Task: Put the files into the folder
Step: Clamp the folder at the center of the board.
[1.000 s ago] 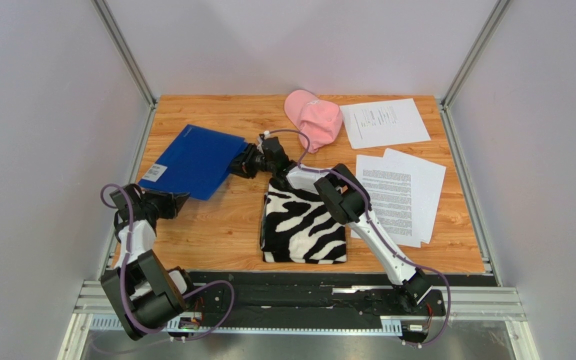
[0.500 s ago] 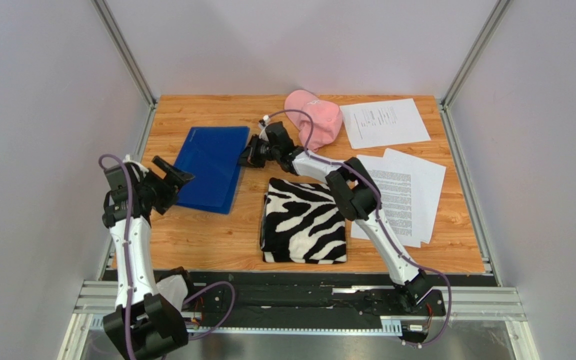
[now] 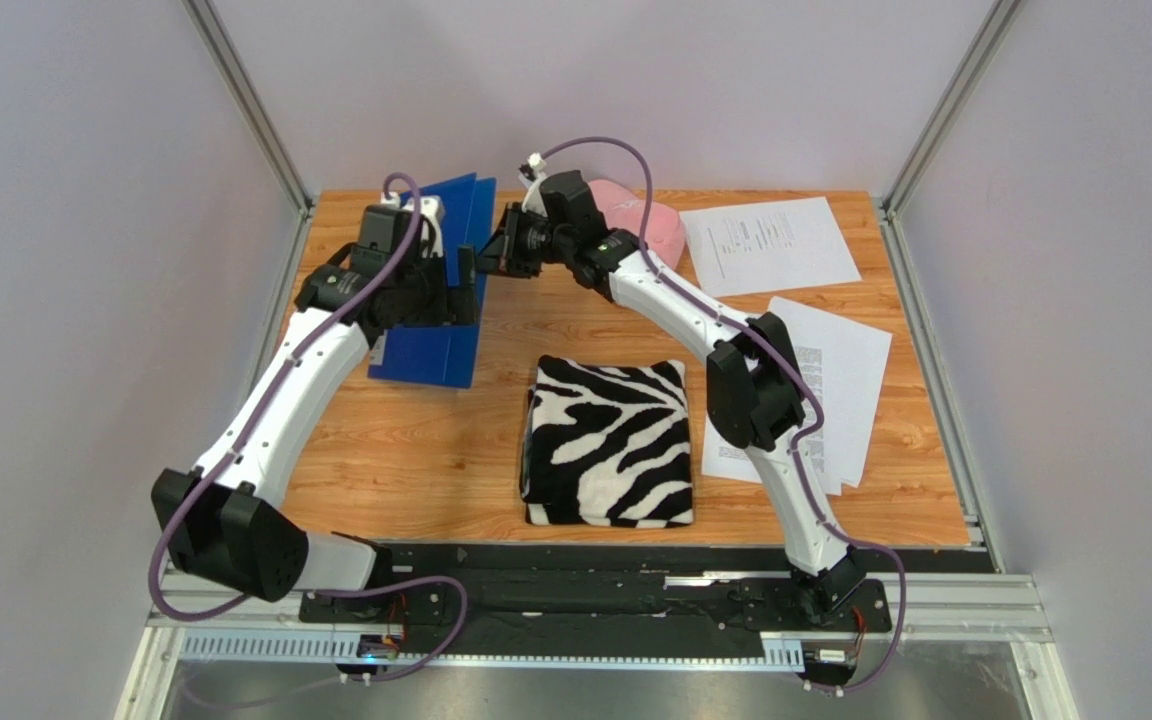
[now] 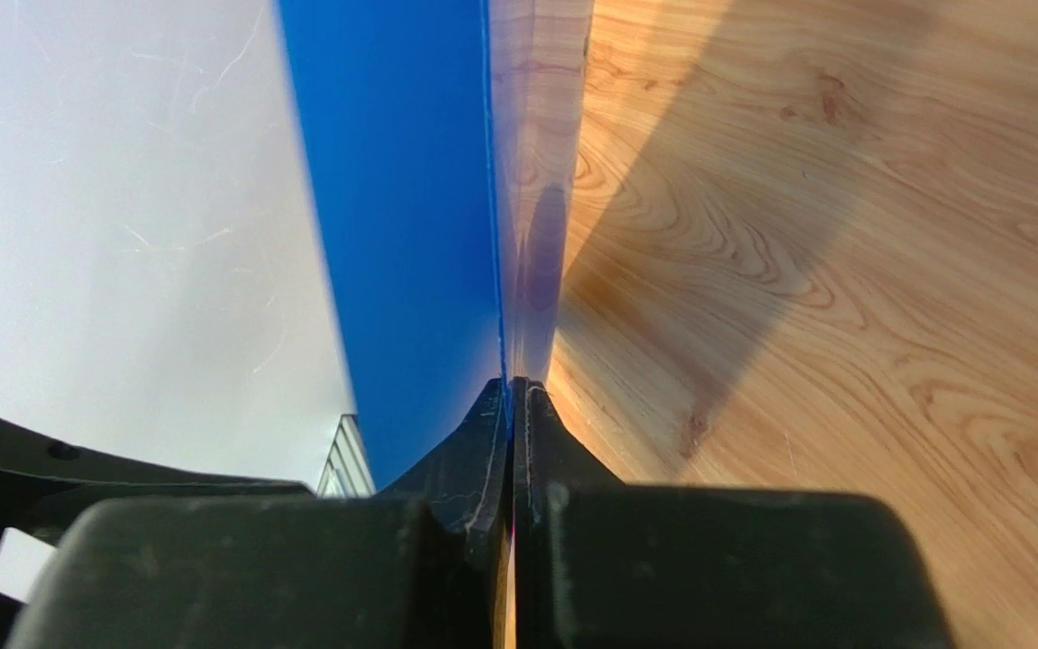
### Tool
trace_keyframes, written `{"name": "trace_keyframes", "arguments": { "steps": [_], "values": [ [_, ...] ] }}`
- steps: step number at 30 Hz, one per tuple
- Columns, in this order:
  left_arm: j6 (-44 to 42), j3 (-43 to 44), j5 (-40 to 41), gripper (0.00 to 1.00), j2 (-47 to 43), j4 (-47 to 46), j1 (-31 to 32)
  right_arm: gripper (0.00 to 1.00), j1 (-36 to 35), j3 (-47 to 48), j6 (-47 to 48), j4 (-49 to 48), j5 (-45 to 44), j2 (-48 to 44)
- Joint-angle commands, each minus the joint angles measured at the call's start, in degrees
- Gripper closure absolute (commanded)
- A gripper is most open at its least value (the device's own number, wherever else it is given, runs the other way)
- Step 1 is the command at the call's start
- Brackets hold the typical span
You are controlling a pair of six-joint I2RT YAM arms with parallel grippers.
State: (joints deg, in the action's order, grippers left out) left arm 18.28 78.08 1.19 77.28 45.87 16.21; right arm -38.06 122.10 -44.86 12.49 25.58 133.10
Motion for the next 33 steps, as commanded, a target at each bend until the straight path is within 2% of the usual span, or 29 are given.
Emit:
{"name": "trace_keyframes", "arguments": {
  "steps": [1, 6, 10, 13, 16, 18, 23, 33],
  "values": [
    [-4.0, 3.9, 8.7, 0.07, 2.3, 3.3, 3.0, 1.00, 0.9, 2.9, -1.4, 3.1, 1.1, -2.4],
    [-3.4, 2.7, 10.6, 0.21, 2.7, 0.5, 3.0, 1.00, 1.1, 2.2, -1.2, 3.9, 1.5, -3.5],
    [-3.8, 3.3, 12.4, 0.22, 6.4, 1.2, 3.0, 1.00, 1.1, 1.9, -1.8, 3.3, 2.3, -4.4],
    [-3.4, 3.1, 9.4, 0.20, 7.2, 0.5, 3.0, 1.00, 1.1, 2.7, -1.9, 3.4, 2.2, -4.6],
    [-2.8, 1.2, 9.1, 0.06, 4.9, -1.4, 3.0, 1.00, 1.1, 3.4, -1.6, 3.8, 2.5, -4.3],
    [-2.6, 0.2, 10.1, 0.02, 2.5, -2.4, 3.0, 1.00, 1.2, 3.2, -1.5, 4.2, 2.6, -4.3],
    [-0.8, 0.7, 7.0, 0.01, 1.9, -2.8, 3.1, 1.00, 1.1, 3.2, -1.5, 4.1, 3.0, -4.6],
    [-2.5, 0.8, 11.7, 0.03, 6.1, -3.4, 3.3, 1.00, 0.8, 2.2, -2.6, 3.0, 4.0, -6.4]
  ]
}}
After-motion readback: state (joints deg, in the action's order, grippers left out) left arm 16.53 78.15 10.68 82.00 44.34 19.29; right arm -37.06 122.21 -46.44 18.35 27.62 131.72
